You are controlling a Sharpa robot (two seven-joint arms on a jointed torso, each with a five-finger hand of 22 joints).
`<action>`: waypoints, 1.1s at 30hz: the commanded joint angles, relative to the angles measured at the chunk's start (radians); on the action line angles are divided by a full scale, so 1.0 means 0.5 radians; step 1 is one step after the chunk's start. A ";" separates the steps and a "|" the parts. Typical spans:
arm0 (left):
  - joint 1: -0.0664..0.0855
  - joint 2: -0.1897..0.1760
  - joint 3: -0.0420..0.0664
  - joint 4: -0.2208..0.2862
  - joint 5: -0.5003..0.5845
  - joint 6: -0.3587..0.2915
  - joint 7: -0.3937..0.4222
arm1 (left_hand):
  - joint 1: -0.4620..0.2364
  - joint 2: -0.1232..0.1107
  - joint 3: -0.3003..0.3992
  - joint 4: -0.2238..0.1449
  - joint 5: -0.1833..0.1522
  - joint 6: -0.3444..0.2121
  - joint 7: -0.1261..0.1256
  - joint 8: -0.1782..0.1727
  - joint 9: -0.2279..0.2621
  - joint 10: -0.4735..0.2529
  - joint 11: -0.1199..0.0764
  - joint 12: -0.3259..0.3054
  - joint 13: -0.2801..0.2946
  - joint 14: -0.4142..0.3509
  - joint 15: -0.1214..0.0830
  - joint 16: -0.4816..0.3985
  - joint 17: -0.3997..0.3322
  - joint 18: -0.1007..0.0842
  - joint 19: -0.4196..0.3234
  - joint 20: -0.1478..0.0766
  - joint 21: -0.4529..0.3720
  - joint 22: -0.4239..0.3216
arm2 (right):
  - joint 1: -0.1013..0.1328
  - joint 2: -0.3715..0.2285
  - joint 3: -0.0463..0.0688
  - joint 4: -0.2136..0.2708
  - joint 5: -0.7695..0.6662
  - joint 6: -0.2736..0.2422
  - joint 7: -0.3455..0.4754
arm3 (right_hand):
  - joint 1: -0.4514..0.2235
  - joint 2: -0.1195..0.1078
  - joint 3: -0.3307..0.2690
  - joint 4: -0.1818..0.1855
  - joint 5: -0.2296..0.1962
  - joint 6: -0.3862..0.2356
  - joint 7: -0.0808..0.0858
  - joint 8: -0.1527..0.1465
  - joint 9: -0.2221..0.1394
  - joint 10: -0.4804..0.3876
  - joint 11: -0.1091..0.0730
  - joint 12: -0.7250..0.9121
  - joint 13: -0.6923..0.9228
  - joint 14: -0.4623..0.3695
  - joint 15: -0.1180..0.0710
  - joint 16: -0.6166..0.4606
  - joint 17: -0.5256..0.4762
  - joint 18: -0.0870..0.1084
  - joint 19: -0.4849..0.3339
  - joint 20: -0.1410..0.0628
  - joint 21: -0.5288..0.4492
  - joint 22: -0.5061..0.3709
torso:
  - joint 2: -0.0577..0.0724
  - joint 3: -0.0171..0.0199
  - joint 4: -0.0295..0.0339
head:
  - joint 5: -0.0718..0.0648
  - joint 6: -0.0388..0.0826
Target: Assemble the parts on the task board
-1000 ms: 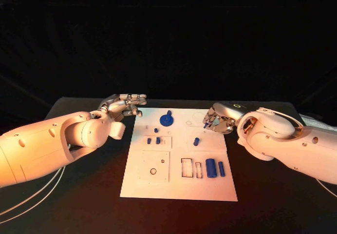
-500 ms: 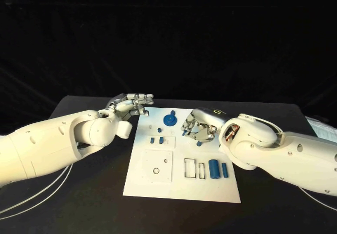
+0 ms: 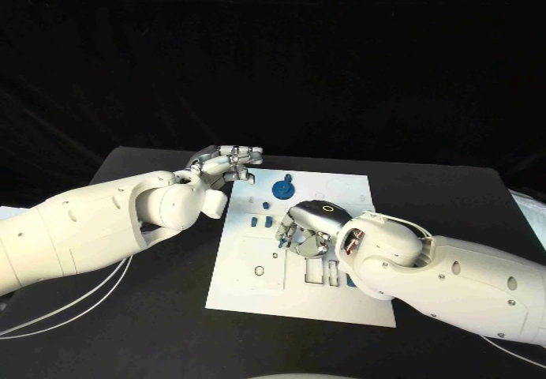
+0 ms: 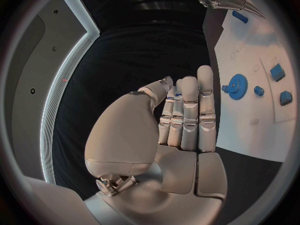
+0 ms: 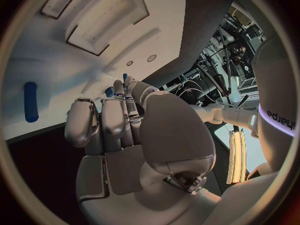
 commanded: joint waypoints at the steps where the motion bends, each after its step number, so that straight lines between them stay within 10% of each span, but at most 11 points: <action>1: -0.001 0.007 0.001 -0.001 -0.007 0.025 0.023 | 0.001 0.013 -0.009 -0.006 0.009 0.000 0.003 0.010 -0.002 -0.014 0.002 0.007 0.002 -0.013 0.005 -0.006 -0.003 0.039 -0.018 -0.001 -0.010 -0.003 | -0.010 0.014 -0.001 -0.018 -0.084 0.058 0.042 | -0.016 -0.006 0.009 0.002 0.004 -0.001 0.012 -0.008 0.003 0.002 0.013 -0.010 -0.002 0.061 -0.002 0.011 0.003 -0.025 0.008 0.004 0.007 0.001 | -0.001 0.0002 -0.002 | 0.010 -0.008; 33: -0.001 0.012 0.001 -0.013 -0.015 0.052 -0.003 | -0.003 0.010 -0.015 -0.005 0.011 -0.005 0.004 0.008 -0.003 -0.019 0.004 0.011 0.003 -0.015 0.006 -0.008 -0.006 0.038 -0.018 0.000 -0.015 -0.007 | -0.022 0.090 -0.025 -0.082 -0.148 0.120 0.050 | -0.023 -0.003 0.012 0.004 0.006 0.000 0.014 -0.009 0.003 0.005 0.015 -0.013 -0.004 0.061 0.000 0.011 0.002 -0.025 0.006 0.006 0.006 -0.002 | -0.002 0.0001 -0.003 | 0.028 -0.044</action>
